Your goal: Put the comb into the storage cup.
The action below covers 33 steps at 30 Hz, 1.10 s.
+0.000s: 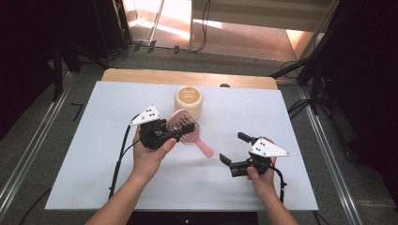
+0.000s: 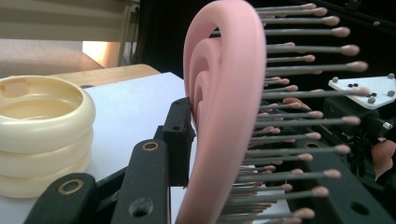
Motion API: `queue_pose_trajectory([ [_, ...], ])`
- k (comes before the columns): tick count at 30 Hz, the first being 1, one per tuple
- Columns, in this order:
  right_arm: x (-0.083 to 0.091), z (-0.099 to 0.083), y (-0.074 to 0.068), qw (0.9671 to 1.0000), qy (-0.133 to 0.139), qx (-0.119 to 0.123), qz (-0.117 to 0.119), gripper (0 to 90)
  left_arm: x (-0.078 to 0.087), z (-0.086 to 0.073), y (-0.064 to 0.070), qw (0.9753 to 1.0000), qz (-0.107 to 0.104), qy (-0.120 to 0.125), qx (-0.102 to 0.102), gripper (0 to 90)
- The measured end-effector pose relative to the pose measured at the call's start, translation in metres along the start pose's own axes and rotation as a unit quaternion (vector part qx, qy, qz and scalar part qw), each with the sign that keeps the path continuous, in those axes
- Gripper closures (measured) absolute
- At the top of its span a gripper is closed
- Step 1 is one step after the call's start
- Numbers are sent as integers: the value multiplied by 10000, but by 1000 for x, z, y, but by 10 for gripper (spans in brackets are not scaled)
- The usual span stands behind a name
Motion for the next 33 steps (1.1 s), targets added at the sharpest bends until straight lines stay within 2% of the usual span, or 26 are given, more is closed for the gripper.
queue_pose_trajectory([
  [33, 43, -24, 24, 9990, 20, -135, -432, 0, 13, 19, -17, 9997, 199, 160, 7, 635],
])
Point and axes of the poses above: each handheld gripper's, and its own axes: x roughly backward along the jaws, z roughly out of its top, y roughly to its right, the point moved 2 cm from there along -x, roughly forward along the jaws, and after that the axes turned 6 degrees about z, right-handed, at the moved point
